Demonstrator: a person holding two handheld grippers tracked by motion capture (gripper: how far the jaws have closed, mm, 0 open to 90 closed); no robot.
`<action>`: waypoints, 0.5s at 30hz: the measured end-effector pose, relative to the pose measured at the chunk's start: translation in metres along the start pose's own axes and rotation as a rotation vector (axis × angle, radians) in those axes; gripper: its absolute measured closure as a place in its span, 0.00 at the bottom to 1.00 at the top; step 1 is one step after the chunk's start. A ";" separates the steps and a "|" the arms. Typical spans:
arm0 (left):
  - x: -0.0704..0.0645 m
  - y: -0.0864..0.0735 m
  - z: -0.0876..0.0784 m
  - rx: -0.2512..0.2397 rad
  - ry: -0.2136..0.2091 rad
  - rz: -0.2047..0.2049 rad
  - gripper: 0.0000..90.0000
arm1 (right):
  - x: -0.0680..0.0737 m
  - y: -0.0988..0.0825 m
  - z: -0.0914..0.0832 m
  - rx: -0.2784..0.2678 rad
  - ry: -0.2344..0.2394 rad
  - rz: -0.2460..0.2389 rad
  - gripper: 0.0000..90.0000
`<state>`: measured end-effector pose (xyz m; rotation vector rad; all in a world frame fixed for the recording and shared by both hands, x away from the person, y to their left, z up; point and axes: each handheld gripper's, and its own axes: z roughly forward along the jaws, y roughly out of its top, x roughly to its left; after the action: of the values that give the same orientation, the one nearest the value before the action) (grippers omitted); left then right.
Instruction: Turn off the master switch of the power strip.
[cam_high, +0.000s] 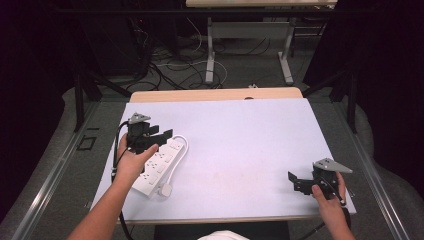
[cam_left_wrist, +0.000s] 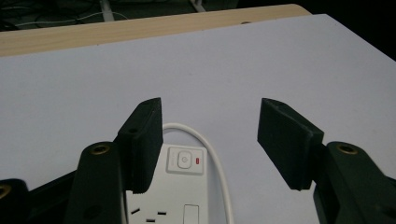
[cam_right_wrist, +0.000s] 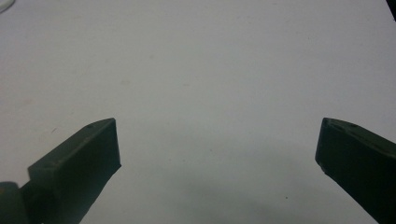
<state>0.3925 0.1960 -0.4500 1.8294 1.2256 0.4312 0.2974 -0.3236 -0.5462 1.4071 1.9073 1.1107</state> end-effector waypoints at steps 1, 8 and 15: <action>-0.001 0.001 0.001 0.010 -0.002 0.003 0.47 | 0.000 0.000 0.000 0.000 0.001 0.000 0.00; -0.004 0.002 0.007 0.058 -0.009 0.029 0.58 | 0.000 -0.001 0.001 -0.005 -0.003 0.007 0.00; -0.001 0.004 0.016 0.109 0.011 0.027 0.68 | 0.000 -0.001 0.002 -0.002 0.000 0.009 0.00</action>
<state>0.4048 0.1870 -0.4556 1.9405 1.2547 0.3972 0.2985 -0.3235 -0.5478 1.4164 1.9008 1.1168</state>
